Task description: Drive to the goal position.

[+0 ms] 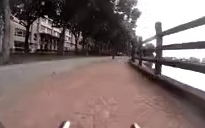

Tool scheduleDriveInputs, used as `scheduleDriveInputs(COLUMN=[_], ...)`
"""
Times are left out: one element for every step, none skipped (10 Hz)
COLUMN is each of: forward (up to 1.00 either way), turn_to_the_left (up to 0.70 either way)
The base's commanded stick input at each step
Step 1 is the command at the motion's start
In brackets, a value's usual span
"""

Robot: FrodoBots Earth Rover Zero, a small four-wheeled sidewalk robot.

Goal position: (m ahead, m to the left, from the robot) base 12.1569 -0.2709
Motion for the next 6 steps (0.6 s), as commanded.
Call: scheduleDriveInputs(forward=[1.00, 1.00, 1.00, 1.00, 1.00, 1.00], turn_to_the_left=[0.00, 0.00, 0.00, 0.00, -0.01, -0.10])
